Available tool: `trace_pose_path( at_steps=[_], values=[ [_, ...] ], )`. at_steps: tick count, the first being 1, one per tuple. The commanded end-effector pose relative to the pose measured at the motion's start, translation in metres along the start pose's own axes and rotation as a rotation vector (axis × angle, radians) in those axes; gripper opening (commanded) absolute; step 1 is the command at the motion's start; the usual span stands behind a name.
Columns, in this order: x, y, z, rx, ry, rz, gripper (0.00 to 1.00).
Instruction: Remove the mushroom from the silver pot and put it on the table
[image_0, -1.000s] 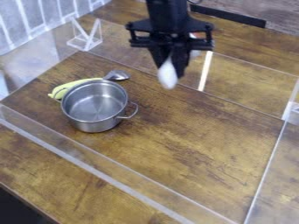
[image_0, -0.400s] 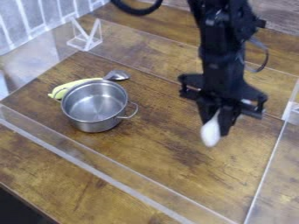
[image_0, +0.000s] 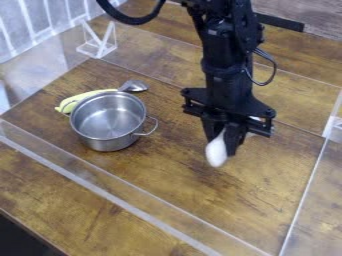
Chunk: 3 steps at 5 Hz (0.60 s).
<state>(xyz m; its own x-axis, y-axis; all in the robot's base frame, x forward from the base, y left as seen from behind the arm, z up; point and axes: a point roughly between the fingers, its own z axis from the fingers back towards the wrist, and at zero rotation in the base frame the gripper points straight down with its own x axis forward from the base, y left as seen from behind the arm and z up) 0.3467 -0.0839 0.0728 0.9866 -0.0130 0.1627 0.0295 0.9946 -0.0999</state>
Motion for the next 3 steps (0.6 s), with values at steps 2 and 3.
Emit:
trace_pose_path(
  at_steps=[2, 3],
  values=[
    [0.0101, 0.0048, 0.0146, 0.012, -0.049, 0.047, 0.0],
    [0.0099, -0.0001, 0.0136, 0.02, -0.041, 0.059, 0.0]
  ],
)
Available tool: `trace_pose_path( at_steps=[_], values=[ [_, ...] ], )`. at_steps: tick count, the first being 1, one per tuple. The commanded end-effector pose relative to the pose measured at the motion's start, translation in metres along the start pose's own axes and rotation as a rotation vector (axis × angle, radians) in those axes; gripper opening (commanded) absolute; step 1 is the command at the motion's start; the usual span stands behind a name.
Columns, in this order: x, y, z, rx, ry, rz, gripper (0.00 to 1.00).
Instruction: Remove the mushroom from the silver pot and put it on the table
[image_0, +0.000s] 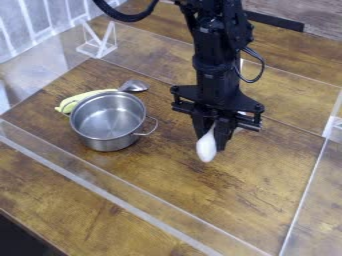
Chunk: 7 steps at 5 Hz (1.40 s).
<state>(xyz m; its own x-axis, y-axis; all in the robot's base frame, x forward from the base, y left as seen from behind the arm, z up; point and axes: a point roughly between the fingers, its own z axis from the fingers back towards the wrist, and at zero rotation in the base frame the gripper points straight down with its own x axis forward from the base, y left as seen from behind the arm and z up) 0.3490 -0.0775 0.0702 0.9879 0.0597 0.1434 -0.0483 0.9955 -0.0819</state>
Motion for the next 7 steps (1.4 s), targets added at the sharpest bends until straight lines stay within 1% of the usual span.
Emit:
trace_pose_path(
  at_steps=[1, 3, 4, 5, 6, 7],
  values=[
    [0.01, -0.006, 0.01, -0.01, -0.046, -0.029, 0.0],
    [0.013, -0.003, 0.004, -0.006, -0.037, -0.051, 0.0],
    [0.013, 0.002, 0.005, -0.006, -0.034, -0.067, 0.0],
    [0.016, -0.007, -0.005, -0.004, -0.032, 0.002, 1.0],
    [0.019, -0.015, -0.016, 0.001, -0.03, 0.067, 1.0],
    [0.018, -0.005, -0.012, 0.001, -0.038, 0.105, 1.0]
  ],
)
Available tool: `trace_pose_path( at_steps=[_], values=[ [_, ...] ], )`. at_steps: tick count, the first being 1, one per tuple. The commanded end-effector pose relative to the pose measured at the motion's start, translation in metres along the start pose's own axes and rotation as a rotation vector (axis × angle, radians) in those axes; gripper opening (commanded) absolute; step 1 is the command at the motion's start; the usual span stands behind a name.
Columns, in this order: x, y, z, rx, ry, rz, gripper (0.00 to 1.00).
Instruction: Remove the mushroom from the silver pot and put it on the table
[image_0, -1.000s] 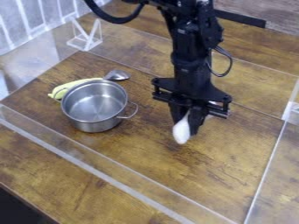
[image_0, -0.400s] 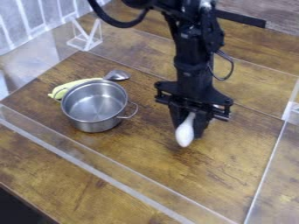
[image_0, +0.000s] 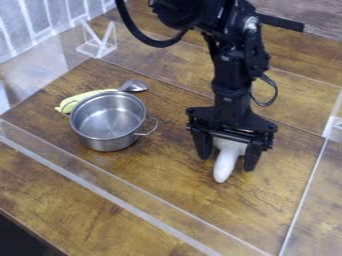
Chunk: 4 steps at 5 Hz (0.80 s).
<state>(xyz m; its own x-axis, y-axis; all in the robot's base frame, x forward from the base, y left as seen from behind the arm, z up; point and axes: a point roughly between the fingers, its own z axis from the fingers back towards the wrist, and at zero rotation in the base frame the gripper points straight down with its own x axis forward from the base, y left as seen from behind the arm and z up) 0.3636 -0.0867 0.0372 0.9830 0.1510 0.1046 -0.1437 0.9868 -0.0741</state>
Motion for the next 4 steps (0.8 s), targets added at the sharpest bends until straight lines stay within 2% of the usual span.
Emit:
trace_pose_path(
  at_steps=[1, 3, 4],
  values=[
    [0.01, 0.012, 0.03, -0.013, -0.07, 0.052, 1.0],
    [0.012, 0.018, 0.05, -0.038, -0.065, -0.024, 1.0],
    [0.013, 0.01, 0.055, -0.04, -0.07, 0.042, 1.0]
  ],
)
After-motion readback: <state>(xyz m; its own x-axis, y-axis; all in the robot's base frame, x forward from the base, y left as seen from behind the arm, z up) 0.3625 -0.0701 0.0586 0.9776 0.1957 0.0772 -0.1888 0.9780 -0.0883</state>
